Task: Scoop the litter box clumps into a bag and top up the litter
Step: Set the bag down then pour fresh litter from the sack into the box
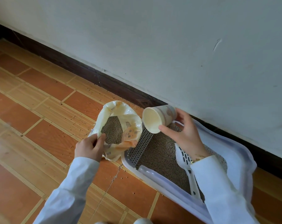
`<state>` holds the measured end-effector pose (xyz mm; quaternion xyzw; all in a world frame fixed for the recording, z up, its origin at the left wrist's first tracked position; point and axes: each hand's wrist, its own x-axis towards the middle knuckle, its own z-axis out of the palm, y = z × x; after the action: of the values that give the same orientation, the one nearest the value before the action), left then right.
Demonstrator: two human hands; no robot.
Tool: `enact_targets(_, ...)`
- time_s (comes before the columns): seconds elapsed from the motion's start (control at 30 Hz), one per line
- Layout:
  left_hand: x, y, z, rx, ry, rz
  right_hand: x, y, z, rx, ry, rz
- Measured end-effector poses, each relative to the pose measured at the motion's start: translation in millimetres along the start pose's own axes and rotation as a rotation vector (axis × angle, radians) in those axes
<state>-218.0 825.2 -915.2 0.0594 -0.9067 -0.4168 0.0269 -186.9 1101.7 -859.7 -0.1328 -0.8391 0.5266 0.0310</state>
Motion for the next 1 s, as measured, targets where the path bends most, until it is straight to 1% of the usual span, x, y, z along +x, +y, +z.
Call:
enact_targets(0.07, 0, -1, -1, 0.003, 0.001, -0.001, 7, -14, 20, -0.038, -0.098, -0.025)
enact_targets(0.13, 0, -2, -3, 0.014, 0.002, 0.008, 13, -26, 41, -0.139, -0.166, -0.089)
enact_targets(0.27, -2, -4, -5, 0.008, 0.006, 0.027, 21, -41, 80, -0.398, -0.22, -0.249)
enact_targets(0.33, -2, -5, -6, 0.013, 0.007, 0.035, 24, -43, 95, -0.522, -0.263, -0.289)
enact_targets(0.47, -1, -9, -8, 0.031, 0.004, 0.027, 28, -45, 123, -0.657, -0.417, -0.223)
enact_targets(0.63, 0, -15, -12, 0.016, -0.007, 0.026, 50, -44, 150, -0.813, -0.508, -0.134)
enact_targets(0.73, 2, -17, -17, 0.006, -0.014, 0.038, 54, -42, 162, -0.859, -0.542, -0.143)
enact_targets(0.8, 3, -19, -20, 0.0, -0.017, 0.051, 55, -40, 166, -0.873, -0.535, -0.159)
enact_targets(0.87, 4, -21, -21, -0.01, -0.012, 0.052, 56, -41, 164, -0.817, -0.494, -0.184)
enact_targets(0.9, 4, -22, -21, -0.021, -0.009, 0.05, 56, -42, 159, -0.756, -0.433, -0.223)
enact_targets(0.93, 4, -22, -21, -0.033, -0.005, 0.048, 58, -43, 153, -0.69, -0.336, -0.274)
enact_targets(1.0, 5, -22, -21, -0.046, -0.003, 0.048, 61, -47, 138, -0.618, -0.071, -0.374)
